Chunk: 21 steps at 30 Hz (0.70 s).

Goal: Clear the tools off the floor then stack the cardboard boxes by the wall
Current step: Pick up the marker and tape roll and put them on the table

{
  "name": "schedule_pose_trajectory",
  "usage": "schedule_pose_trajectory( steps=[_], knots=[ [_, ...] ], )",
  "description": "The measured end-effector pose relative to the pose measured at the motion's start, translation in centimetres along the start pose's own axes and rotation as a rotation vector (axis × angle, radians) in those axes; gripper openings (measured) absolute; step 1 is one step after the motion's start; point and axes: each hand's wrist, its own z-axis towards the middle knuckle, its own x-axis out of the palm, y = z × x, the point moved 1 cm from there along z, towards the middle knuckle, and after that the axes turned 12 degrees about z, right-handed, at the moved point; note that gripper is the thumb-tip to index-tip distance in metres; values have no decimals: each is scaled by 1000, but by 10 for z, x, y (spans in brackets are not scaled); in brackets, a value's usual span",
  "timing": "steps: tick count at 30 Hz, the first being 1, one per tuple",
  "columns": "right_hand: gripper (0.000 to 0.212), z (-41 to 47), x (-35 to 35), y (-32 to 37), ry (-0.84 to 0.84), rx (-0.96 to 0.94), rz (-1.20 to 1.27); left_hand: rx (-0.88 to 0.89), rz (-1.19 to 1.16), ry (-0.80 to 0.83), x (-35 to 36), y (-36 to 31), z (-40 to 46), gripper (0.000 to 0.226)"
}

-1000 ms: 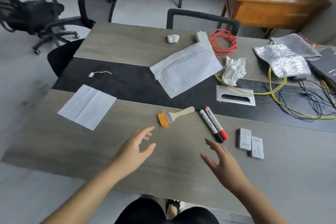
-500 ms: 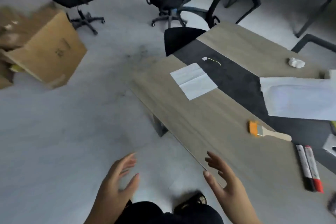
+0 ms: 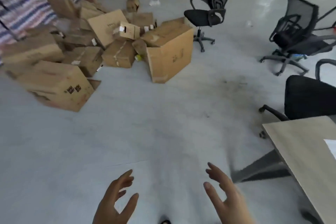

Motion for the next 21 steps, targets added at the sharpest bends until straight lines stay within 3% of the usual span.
schedule_pose_trajectory(
  steps=[4,7,9,18,21],
  knots=[
    [68,46,52,16,143,-6,-34,-105,-20,-94,-25,35,17,52],
    [51,81,83,18,210,-3,-42,-168,-9,-119,-34,55,38,57],
    [51,111,101,20,233,-1,-55,-200,-9,-135,-38,65,62,57],
    [70,321,178,61,348,-29,-44,-269,-43,-310,-62,82,254,46],
    [77,395,207,87,372,-58,-40,-280,-23,-356,-75,87,318,61]
  ],
)
